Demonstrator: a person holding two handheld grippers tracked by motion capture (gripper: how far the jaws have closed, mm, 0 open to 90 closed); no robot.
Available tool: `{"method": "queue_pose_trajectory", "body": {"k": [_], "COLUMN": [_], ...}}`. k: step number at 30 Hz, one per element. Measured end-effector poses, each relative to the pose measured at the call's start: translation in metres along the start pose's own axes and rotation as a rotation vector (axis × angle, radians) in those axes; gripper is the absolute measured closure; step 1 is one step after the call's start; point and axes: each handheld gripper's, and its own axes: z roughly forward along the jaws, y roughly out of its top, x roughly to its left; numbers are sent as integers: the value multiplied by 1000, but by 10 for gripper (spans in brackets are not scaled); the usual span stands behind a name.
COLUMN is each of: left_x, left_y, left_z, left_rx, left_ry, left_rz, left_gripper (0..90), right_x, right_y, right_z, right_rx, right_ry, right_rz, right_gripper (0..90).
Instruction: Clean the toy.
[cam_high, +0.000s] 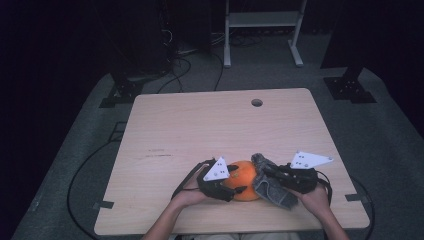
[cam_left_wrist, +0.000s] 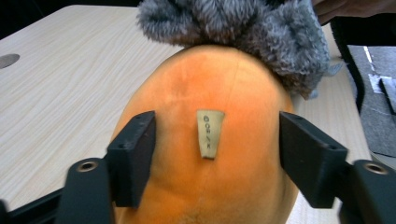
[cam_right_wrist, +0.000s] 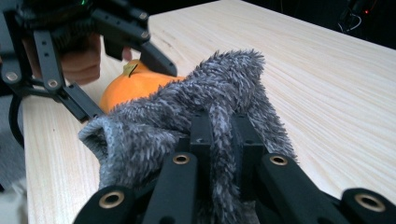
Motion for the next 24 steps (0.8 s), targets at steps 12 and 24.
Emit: {"method": "queue_pose_trajectory", "body": {"k": [12, 24], "left_x": [4, 3], "left_y": [-1, 3], "left_z": [0, -3], "left_rx": [36, 30], "left_ry": [43, 109], "left_rz": [-26, 30], "left_gripper": [320, 321], "right_x": [5, -6], "right_y": [9, -1], "right_z": [-2, 8], "right_rx": [-55, 10], "right_ry": [53, 27], "right_rz": [0, 15], "right_gripper": [806, 806]}}
